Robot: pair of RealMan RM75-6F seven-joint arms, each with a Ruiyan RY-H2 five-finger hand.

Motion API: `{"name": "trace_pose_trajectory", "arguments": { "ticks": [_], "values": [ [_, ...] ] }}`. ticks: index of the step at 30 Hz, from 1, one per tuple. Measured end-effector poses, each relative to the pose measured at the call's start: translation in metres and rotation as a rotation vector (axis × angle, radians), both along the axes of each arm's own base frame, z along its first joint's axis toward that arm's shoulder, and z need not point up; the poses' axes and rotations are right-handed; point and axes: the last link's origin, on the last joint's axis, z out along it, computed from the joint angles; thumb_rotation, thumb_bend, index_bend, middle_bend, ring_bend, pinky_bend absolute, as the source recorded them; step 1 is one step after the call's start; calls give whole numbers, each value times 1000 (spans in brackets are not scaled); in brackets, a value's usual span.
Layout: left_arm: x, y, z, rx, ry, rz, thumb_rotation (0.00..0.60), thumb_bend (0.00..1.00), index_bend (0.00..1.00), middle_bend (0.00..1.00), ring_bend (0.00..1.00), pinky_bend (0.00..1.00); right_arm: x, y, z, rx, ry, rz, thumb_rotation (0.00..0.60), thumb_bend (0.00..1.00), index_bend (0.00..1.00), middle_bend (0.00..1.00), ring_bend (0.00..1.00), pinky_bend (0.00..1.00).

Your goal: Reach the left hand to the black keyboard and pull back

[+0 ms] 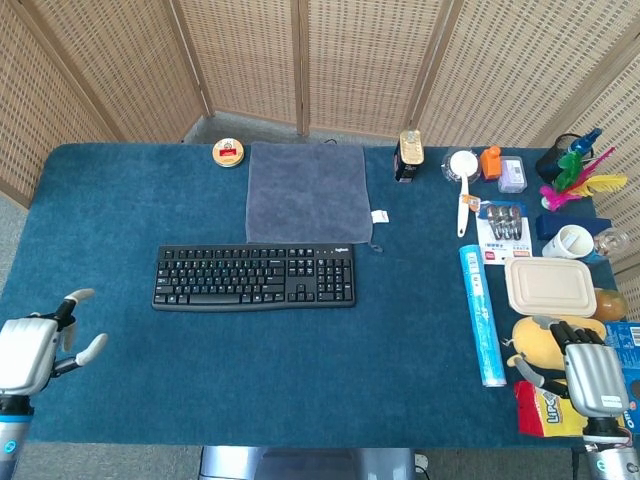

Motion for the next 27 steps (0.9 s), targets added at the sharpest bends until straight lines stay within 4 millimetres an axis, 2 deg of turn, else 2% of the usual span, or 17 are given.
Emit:
{"name": "trace_pose_trajectory", "arguments": {
  "ticks": [3, 7, 14, 22, 27],
  "values": [
    [4, 12, -5, -36, 51, -15, 0, 143, 259, 1000, 1000, 854, -2, 1, 1, -3, -4, -4, 0, 257, 272, 366, 386, 342],
    [7, 29, -14, -99, 120, -17, 0, 140, 263, 1000, 1000, 906, -5, 1, 1, -5, -4, -12, 0, 257, 272, 366, 391, 342],
    [7, 57, -32, -223, 185, 32, 0, 140, 264, 1000, 1000, 910, -6, 1, 1, -2, 1, -19, 0, 257, 272, 366, 397, 343],
    [8, 88, -65, -327, 187, 66, 0, 139, 263, 1000, 1000, 910, -7, 1, 0, -2, 12, -29, 0, 257, 272, 366, 397, 343],
    [11, 101, -83, -360, 187, 63, 0, 140, 263, 1000, 1000, 910, -9, 2, 0, -1, 14, -41, 0, 256, 272, 366, 397, 343]
  ]
}}
